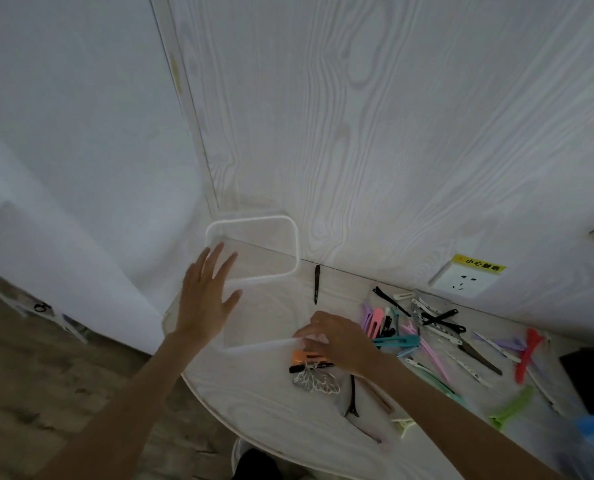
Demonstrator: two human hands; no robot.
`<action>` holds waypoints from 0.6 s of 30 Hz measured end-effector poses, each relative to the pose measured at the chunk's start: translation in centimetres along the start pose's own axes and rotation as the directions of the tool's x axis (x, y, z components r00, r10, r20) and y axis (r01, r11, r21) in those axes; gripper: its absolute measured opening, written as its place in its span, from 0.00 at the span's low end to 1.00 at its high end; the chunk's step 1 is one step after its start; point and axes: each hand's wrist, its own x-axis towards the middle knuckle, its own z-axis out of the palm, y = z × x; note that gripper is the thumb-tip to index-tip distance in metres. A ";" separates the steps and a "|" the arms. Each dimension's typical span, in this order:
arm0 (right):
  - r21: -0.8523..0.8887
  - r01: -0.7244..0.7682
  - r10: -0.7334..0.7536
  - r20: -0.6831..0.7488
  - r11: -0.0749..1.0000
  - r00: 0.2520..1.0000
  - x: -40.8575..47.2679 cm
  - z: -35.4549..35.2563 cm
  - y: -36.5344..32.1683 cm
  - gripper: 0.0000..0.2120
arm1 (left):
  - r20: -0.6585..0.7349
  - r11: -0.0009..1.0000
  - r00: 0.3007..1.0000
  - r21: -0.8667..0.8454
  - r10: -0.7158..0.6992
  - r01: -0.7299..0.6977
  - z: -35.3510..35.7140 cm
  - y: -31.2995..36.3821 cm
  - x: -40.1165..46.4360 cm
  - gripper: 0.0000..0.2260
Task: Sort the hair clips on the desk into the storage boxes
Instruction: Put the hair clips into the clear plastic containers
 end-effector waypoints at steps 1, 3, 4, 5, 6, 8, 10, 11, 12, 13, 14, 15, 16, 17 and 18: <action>0.012 -0.007 0.007 0.001 1.000 1.000 0.4 0.0 0.1 0.10 | -0.044 1.000 0.999 -0.016 -0.004 0.003 0.0 -0.3 -0.9 0.30; 0.025 -0.004 0.004 -0.005 1.000 1.000 1.0 -0.2 0.4 0.10 | -0.045 0.997 0.998 -0.059 -0.045 0.042 0.1 -0.9 -2.4 0.31; 0.019 -0.006 0.006 -0.007 1.000 1.000 1.3 -0.3 0.4 0.10 | -0.025 0.992 0.996 -0.095 -0.081 0.078 0.1 -0.9 -2.9 0.32; 0.007 -0.011 0.011 -0.004 1.000 1.000 1.6 -0.3 0.4 0.10 | 0.009 0.982 0.992 -0.140 -0.125 0.126 0.1 -0.8 -3.2 0.34; -0.003 -0.014 0.014 0.000 1.000 1.000 1.8 -0.4 0.3 0.11 | 0.044 0.967 0.985 -0.189 -0.166 0.172 0.0 -0.7 -3.4 0.36; -0.018 -0.015 0.015 0.002 1.000 1.000 2.2 -0.5 0.1 0.11 | 0.090 0.940 0.970 -0.240 -0.225 0.241 -0.4 -0.1 -3.5 0.39; -0.031 -0.018 0.018 0.000 0.999 1.000 2.5 -0.7 -0.2 0.12 | 0.138 0.936 0.958 -0.216 -0.252 0.277 -0.8 0.5 -3.1 0.40; -0.042 -0.017 0.017 -0.003 0.999 1.000 2.7 -0.8 -0.2 0.12 | 0.168 0.939 0.952 -0.188 -0.258 0.287 -1.0 0.7 -2.9 0.40; -0.054 -0.015 0.015 -0.007 0.998 1.000 3.0 -0.9 -0.3 0.12 | 0.200 0.944 0.945 -0.152 -0.259 0.292 -1.0 0.8 -2.5 0.41; -0.065 -0.014 0.014 -0.010 0.998 1.000 3.2 -0.9 -0.3 0.12 | 0.233 0.951 0.938 -0.110 -0.258 0.289 -1.0 0.8 -2.2 0.41; -0.070 -0.015 0.014 -0.015 0.997 1.000 3.5 -0.9 -0.3 0.12 | 0.268 0.958 0.929 -0.061 -0.256 0.282 -1.0 0.8 -1.8 0.41; -0.072 -0.022 0.021 -0.016 0.997 1.000 3.7 -1.0 -0.3 0.12 | 0.300 0.961 0.918 -0.020 -0.259 0.277 -0.9 0.7 -1.5 0.42; -0.074 -0.029 0.028 -0.013 0.997 1.000 4.0 -1.0 -0.4 0.11 | 0.322 0.960 0.908 0.011 -0.267 0.278 -0.9 0.6 -1.2 0.42; -0.080 -0.033 0.033 -0.012 0.996 0.999 4.3 -1.0 -0.5 0.11 | 0.330 0.958 0.901 0.041 -0.280 0.283 -0.8 0.5 -1.0 0.42; -0.089 -0.031 0.030 -0.019 0.996 0.999 4.6 -0.9 -0.6 0.12 | 0.319 0.955 0.901 0.078 -0.295 0.285 -0.9 0.6 -0.8 0.41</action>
